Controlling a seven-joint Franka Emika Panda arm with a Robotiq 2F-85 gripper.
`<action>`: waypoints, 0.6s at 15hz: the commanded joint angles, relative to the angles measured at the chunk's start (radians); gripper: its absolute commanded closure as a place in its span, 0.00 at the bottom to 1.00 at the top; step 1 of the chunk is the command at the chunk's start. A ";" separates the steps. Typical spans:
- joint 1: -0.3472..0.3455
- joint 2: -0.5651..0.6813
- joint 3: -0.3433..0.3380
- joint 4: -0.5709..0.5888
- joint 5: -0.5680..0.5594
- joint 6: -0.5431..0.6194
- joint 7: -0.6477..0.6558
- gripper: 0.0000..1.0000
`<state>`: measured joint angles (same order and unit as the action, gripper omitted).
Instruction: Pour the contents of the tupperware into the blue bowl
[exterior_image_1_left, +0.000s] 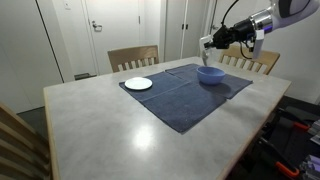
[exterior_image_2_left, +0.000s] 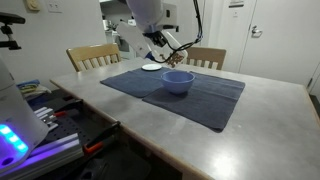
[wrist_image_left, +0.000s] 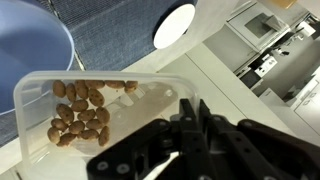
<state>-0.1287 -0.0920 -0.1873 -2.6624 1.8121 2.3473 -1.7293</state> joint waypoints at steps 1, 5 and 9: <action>-0.036 -0.013 0.000 -0.030 0.050 -0.050 -0.061 0.98; -0.054 -0.009 -0.007 -0.043 0.064 -0.082 -0.078 0.98; -0.069 -0.005 -0.013 -0.051 0.070 -0.115 -0.102 0.98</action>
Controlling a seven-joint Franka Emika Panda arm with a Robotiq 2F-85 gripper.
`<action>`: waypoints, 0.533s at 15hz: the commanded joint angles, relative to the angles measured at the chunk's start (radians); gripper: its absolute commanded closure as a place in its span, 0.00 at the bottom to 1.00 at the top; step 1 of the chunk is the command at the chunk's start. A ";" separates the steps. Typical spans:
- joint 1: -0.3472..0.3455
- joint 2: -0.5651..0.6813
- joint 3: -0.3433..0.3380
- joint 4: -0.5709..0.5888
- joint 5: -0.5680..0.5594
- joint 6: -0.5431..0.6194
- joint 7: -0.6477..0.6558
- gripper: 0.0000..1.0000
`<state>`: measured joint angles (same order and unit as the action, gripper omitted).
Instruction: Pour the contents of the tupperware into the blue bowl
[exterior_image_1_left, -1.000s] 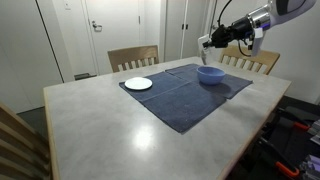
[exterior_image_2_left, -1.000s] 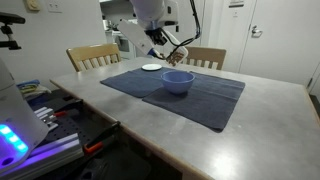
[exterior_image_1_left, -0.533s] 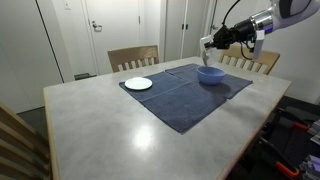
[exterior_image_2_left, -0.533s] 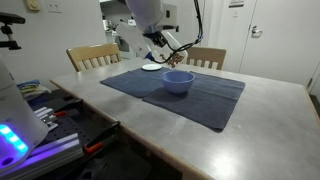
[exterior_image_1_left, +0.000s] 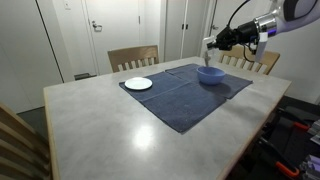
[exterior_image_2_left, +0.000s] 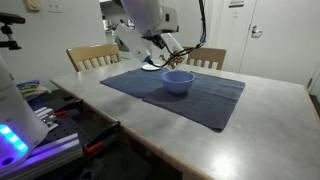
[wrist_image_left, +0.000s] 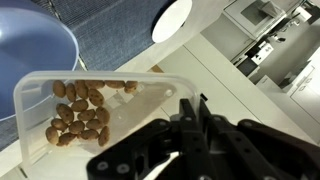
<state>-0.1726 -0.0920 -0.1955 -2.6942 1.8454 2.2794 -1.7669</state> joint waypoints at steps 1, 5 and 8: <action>-0.029 -0.005 -0.007 -0.023 0.042 -0.058 -0.072 0.98; -0.043 -0.005 -0.017 -0.039 0.071 -0.097 -0.100 0.98; -0.052 -0.005 -0.021 -0.049 0.083 -0.119 -0.102 0.98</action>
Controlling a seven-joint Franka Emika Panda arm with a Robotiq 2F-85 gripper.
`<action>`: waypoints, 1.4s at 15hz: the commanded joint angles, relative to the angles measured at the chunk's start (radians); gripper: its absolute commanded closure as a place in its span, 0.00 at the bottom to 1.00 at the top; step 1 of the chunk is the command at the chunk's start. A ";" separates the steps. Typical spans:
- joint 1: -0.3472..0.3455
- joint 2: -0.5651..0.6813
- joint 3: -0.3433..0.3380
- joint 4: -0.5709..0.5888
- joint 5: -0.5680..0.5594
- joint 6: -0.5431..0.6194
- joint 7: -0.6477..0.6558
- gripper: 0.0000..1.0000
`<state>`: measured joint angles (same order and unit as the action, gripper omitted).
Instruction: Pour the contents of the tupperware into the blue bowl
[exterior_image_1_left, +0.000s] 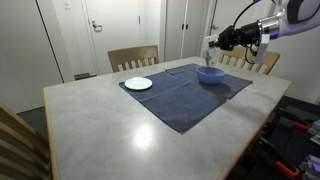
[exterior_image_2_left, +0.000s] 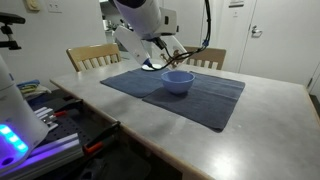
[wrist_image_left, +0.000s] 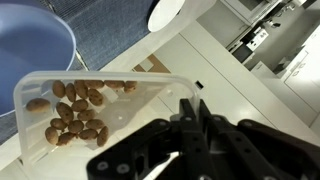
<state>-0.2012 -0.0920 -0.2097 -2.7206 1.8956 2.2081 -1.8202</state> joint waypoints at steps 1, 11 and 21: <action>-0.025 -0.003 -0.009 -0.025 0.034 -0.056 -0.050 0.98; -0.040 0.000 -0.017 -0.036 0.039 -0.097 -0.070 0.98; -0.063 0.010 -0.045 -0.050 0.056 -0.174 -0.100 0.98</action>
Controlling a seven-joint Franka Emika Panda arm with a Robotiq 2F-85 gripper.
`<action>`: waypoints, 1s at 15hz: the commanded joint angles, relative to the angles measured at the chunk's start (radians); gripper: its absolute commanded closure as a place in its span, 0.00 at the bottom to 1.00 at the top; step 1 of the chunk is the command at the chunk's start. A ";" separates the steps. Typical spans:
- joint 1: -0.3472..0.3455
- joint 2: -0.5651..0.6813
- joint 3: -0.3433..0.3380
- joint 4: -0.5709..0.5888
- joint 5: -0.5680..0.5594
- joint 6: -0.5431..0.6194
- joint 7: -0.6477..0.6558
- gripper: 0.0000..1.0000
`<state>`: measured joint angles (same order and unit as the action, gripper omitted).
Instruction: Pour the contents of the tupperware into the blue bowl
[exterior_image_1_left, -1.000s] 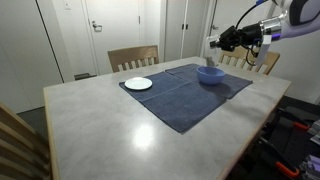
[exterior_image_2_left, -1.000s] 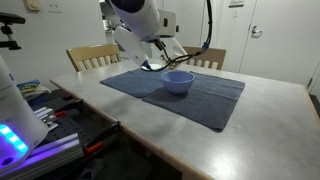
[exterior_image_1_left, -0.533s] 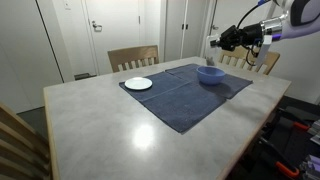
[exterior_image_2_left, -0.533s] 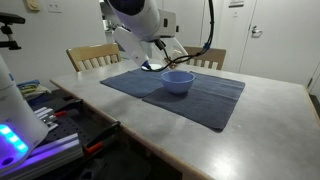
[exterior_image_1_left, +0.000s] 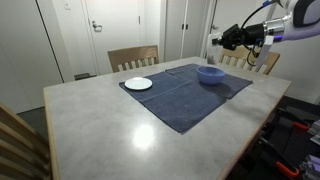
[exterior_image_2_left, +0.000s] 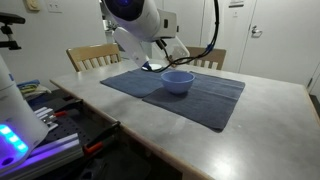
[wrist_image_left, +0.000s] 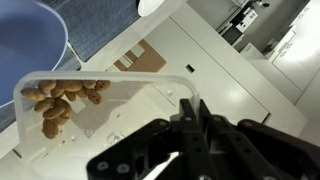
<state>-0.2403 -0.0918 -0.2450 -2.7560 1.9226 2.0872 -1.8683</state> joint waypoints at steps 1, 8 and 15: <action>-0.027 0.011 -0.013 -0.016 0.029 -0.062 -0.053 0.98; -0.038 0.021 -0.027 -0.018 0.035 -0.104 -0.057 0.98; -0.051 0.055 -0.047 -0.017 0.065 -0.201 -0.063 0.98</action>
<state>-0.2689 -0.0671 -0.2810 -2.7668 1.9573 1.9578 -1.8799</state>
